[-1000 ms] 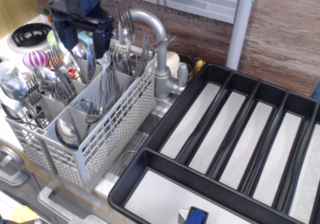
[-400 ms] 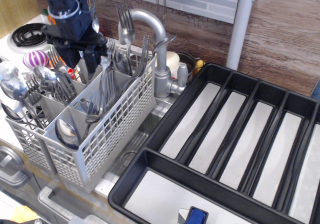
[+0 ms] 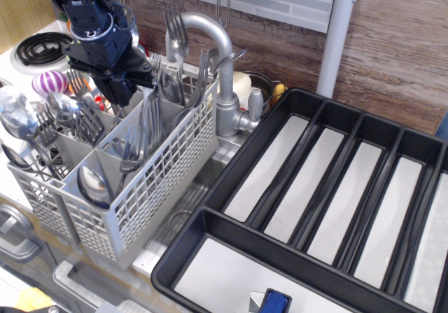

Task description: Put big spoon from basket to tray

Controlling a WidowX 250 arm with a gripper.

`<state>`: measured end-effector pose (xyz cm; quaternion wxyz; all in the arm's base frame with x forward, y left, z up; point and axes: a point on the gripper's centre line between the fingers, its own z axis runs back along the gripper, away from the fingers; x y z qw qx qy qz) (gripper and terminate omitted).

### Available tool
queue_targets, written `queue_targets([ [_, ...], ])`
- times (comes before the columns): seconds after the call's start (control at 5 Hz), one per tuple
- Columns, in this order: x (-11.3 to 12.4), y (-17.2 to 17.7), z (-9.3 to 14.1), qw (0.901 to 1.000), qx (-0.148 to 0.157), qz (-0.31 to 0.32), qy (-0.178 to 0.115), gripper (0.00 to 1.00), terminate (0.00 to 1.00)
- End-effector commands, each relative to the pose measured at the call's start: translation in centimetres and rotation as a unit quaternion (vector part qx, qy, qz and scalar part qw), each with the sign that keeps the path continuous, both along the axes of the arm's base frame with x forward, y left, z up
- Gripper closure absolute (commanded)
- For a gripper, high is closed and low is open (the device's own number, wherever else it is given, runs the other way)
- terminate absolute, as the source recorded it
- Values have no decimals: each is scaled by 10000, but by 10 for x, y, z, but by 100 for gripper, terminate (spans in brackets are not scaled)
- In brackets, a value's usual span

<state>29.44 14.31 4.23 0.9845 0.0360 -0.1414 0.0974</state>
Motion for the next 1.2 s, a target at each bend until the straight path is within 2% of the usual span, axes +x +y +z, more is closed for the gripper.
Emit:
queue_targets([
  [0.0, 12, 6, 42, 9996, 219, -148, -54, 100, 0],
  [0.2, 16, -2, 92, 9973, 606, -411, -5, 100, 0],
  [0.4, 19, -26, 141, 9975, 566, -354, -217, 100, 0],
  [0.6, 30, -65, 175, 9982, 343, -121, -481, 100, 0],
  [0.8, 40, -108, 187, 9941, -430, 531, -842, 100, 0],
  [1.0, 54, -148, 188, 9748, -1490, 1275, -1062, 100, 0],
])
